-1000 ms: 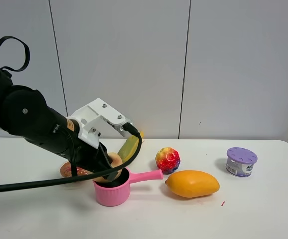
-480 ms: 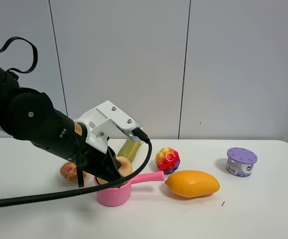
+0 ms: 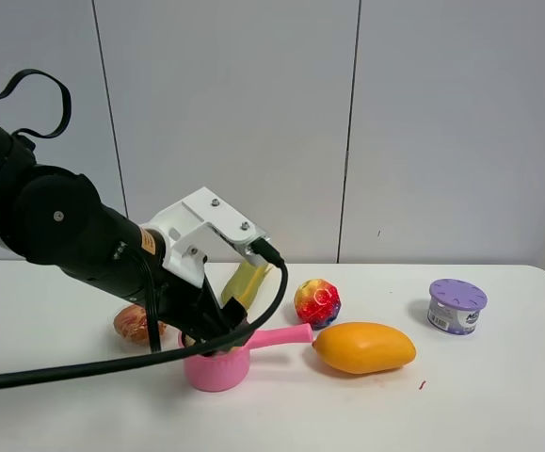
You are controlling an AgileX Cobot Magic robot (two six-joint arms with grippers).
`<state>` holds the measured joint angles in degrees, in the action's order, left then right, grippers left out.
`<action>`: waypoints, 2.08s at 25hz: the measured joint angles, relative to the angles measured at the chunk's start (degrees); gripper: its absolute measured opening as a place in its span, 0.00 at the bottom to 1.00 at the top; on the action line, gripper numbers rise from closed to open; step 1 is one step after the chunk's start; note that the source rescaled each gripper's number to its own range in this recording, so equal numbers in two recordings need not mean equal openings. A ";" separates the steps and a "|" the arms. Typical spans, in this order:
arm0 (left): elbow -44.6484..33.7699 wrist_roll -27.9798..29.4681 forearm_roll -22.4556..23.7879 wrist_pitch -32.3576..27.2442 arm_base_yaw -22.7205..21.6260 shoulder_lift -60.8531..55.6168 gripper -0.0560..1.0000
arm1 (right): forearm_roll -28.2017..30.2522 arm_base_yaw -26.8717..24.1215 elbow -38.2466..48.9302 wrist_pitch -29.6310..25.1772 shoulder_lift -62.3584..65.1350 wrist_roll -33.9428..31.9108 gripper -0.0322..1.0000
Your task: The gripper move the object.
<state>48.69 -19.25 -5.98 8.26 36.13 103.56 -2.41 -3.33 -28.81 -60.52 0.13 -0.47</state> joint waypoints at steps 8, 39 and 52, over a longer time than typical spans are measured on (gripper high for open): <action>1.63 0.00 -1.83 -5.89 0.00 -3.83 0.99 | 0.00 0.00 0.00 0.00 0.00 0.00 1.00; 26.59 11.51 14.87 -65.84 -40.32 -31.41 0.99 | 0.00 0.00 0.00 0.00 0.00 0.00 1.00; 24.89 15.29 13.08 -77.40 -43.12 -58.77 0.99 | 0.00 0.00 0.00 0.00 0.00 0.00 1.00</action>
<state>73.58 -3.96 7.10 -69.14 -6.99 44.79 -2.41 -3.33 -28.81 -60.52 0.13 -0.47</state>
